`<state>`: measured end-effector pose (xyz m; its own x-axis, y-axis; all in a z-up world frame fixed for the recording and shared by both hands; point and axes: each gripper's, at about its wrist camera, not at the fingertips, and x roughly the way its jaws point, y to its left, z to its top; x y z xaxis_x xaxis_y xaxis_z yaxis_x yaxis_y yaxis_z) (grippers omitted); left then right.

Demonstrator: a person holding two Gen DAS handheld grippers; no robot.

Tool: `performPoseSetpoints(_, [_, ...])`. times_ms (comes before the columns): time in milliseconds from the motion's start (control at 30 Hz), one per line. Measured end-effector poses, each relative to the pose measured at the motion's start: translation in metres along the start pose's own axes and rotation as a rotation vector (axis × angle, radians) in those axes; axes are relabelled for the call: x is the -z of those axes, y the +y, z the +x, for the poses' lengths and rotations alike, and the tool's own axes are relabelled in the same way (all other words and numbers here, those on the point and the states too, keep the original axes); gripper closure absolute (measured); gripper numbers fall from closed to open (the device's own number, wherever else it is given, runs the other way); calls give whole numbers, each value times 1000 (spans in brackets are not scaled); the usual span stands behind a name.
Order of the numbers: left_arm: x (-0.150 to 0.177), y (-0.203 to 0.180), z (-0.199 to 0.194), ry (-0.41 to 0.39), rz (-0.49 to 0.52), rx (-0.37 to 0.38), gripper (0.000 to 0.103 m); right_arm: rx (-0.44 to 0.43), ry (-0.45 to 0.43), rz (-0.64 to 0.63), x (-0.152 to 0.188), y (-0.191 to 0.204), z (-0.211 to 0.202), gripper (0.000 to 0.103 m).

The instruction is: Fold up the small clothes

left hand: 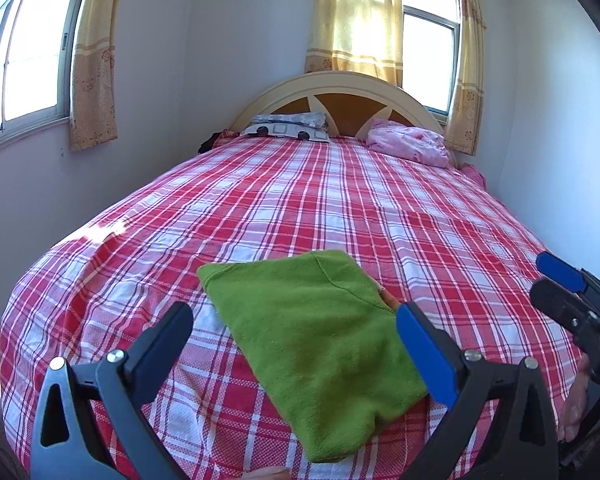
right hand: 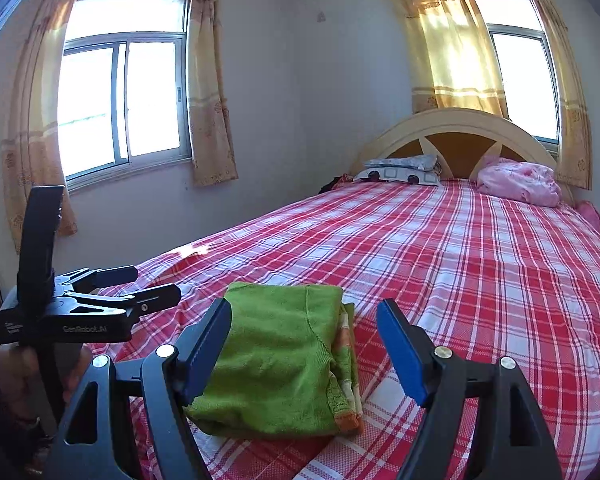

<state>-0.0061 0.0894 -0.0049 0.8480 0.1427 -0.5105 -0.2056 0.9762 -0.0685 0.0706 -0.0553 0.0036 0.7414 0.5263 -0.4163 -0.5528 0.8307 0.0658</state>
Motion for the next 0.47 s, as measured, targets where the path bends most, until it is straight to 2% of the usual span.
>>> performPoseSetpoints(467, [1, 3, 0, -24, 17, -42, 0, -8, 13, -4, 4, 0, 4, 27])
